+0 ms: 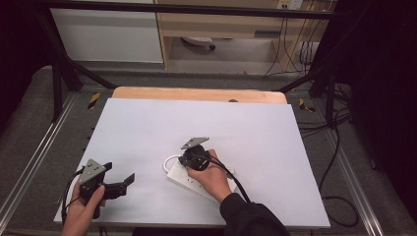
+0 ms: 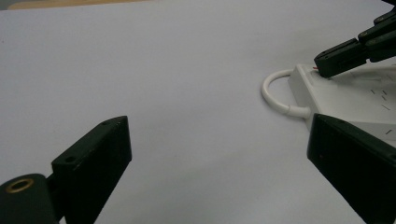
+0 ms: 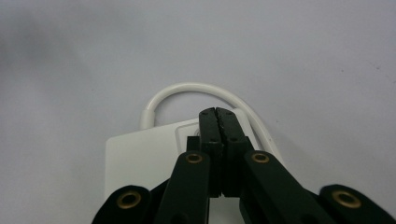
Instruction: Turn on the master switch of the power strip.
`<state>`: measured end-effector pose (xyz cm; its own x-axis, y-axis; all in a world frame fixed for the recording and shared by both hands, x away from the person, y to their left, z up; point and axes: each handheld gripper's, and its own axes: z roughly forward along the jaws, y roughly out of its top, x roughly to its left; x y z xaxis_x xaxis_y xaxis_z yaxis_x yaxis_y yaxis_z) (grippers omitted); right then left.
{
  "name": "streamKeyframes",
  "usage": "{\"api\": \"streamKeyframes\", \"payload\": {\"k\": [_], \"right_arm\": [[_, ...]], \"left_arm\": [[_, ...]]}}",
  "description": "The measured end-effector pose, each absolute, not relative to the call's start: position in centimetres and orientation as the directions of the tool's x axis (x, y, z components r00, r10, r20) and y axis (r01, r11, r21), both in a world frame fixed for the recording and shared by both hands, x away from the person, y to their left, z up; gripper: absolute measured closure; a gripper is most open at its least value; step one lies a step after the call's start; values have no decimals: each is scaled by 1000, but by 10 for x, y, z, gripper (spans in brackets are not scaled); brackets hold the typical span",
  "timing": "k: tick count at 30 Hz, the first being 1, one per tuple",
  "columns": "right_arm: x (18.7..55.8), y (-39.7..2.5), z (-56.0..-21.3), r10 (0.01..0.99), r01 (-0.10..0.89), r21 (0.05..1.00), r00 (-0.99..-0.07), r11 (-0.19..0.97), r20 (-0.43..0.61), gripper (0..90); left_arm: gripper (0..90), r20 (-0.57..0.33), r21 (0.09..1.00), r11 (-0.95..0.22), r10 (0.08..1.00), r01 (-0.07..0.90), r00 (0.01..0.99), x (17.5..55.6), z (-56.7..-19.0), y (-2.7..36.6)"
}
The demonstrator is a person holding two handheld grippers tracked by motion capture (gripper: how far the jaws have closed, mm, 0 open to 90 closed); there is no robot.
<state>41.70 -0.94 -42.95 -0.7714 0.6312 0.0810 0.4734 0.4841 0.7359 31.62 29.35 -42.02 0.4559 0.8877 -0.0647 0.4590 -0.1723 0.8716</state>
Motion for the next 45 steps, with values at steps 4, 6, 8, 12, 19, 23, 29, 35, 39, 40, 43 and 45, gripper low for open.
{"api": "streamKeyframes", "payload": {"k": [4,6,8,12,19,23,29,35,39,40,43,45], "right_arm": [[416,-8,-429,631,470,734,-772,490,73,900],[416,-8,-429,631,470,734,-772,491,72,900],[416,-8,-429,631,468,732,-773,496,67,900],[416,-7,-429,631,467,731,-773,498,64,900],[416,-8,-429,628,462,731,-776,502,59,900],[416,-8,-429,629,465,730,-775,501,62,900],[416,-7,-429,626,457,729,-778,509,50,900],[415,-6,-429,628,456,728,-777,512,44,900],[415,-6,-429,628,463,723,-777,513,51,900],[416,-6,-429,628,464,723,-776,513,53,900],[416,-6,-429,628,463,723,-777,513,52,900],[416,-6,-429,626,459,723,-778,517,46,900]], "left_arm": [[64,-62,871,-175,888,459,456,316,-420,294],[65,-62,870,-176,888,460,456,316,-420,294],[65,-61,870,-178,888,461,457,316,-420,294],[65,-60,869,-179,887,461,458,316,-420,293],[64,-62,868,-179,887,463,457,316,-421,293],[65,-61,866,-182,887,466,458,316,-421,293],[65,-59,865,-183,887,467,458,316,-421,293],[65,-61,865,-183,887,468,458,316,-421,293],[65,-58,862,-188,886,470,460,317,-422,292],[65,-58,862,-188,886,470,460,317,-422,292],[65,-57,862,-189,886,470,460,317,-422,292],[65,-57,865,-184,888,467,456,316,-421,292]]}}
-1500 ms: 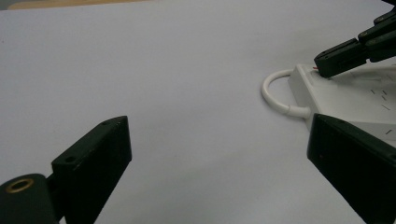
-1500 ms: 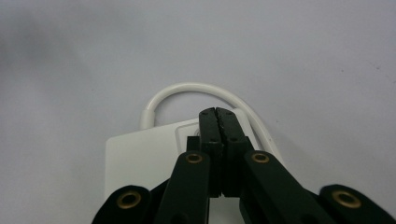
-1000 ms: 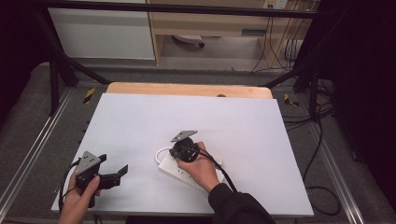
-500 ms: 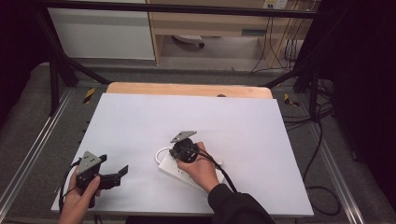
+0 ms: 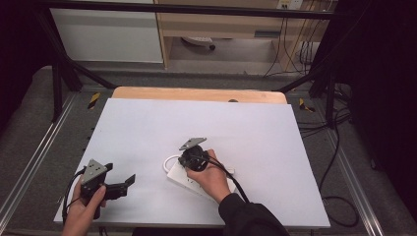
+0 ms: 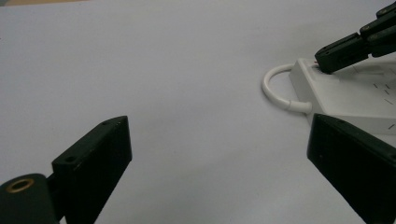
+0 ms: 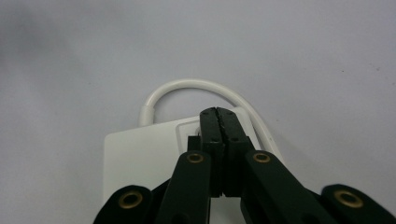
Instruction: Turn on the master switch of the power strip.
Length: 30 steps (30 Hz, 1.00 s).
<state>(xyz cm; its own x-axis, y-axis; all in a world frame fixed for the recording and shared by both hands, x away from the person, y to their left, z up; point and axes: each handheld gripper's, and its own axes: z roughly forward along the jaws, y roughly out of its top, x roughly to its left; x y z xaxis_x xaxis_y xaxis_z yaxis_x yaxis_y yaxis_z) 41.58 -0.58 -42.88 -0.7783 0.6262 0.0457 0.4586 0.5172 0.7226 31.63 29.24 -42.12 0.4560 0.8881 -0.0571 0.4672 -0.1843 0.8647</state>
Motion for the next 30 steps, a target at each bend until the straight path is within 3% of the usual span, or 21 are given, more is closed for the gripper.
{"api": "streamKeyframes", "payload": {"k": [30], "right_arm": [[411,-4,-430,636,434,739,-771,516,9,900]], "left_arm": [[66,-57,860,-178,898,479,435,316,-422,294]]}}
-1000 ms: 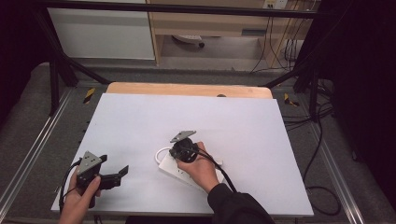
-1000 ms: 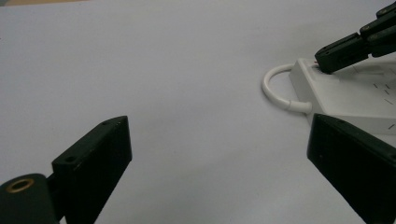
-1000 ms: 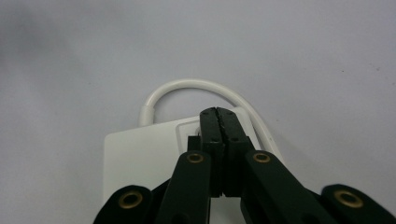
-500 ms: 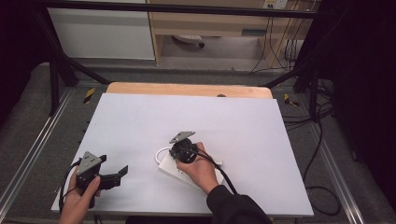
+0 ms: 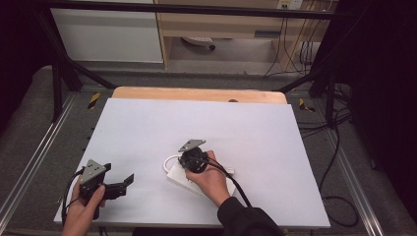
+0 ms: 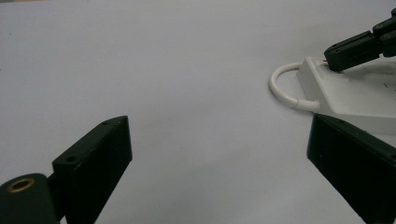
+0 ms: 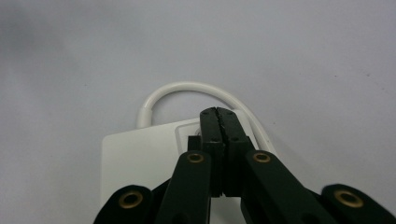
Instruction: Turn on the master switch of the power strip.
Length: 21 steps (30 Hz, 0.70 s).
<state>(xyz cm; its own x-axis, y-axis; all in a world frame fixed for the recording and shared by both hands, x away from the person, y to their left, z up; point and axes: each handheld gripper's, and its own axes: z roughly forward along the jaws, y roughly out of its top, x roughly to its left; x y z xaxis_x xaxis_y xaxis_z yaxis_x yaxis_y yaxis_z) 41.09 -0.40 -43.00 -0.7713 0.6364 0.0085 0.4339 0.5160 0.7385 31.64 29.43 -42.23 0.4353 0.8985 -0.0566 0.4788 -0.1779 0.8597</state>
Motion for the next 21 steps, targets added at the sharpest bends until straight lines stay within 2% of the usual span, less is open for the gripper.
{"api": "streamKeyframes", "payload": {"k": [21], "right_arm": [[408,-14,-416,632,437,786,-771,436,78,899]], "left_arm": [[67,-62,866,-168,899,472,434,316,-421,296]]}}
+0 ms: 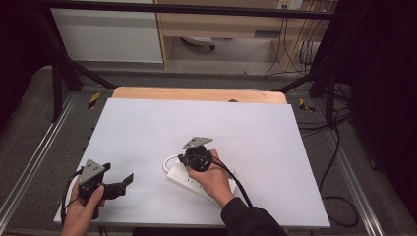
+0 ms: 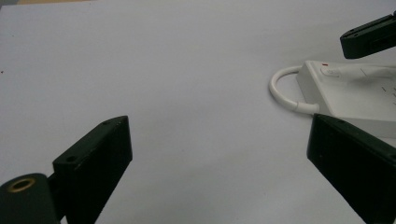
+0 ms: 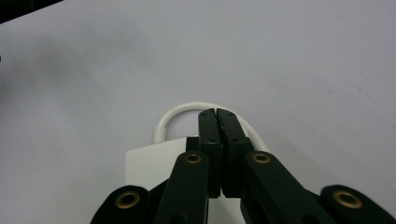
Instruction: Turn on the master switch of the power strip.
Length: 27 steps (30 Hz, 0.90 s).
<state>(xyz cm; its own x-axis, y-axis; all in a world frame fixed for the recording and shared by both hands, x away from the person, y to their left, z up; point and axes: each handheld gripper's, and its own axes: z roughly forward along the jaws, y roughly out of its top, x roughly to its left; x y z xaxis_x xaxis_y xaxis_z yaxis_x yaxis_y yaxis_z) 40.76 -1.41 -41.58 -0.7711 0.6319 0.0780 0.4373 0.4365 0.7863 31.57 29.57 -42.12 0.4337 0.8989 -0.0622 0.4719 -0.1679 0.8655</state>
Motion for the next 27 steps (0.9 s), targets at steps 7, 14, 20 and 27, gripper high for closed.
{"api": "streamKeyframes", "payload": {"k": [7,14,20,27], "right_arm": [[407,-20,-409,642,442,794,-761,418,86,785],[400,-24,-402,650,454,796,-753,399,103,497],[392,-30,-393,657,454,802,-747,389,104,331],[384,-28,-384,667,449,821,-736,352,117,172]], "left_arm": [[67,-70,868,-160,898,471,434,316,-421,296],[67,-84,875,-134,904,465,419,316,-420,301],[63,-63,874,-156,903,461,425,316,-420,300],[63,-69,867,-152,907,475,416,317,-421,299]]}}
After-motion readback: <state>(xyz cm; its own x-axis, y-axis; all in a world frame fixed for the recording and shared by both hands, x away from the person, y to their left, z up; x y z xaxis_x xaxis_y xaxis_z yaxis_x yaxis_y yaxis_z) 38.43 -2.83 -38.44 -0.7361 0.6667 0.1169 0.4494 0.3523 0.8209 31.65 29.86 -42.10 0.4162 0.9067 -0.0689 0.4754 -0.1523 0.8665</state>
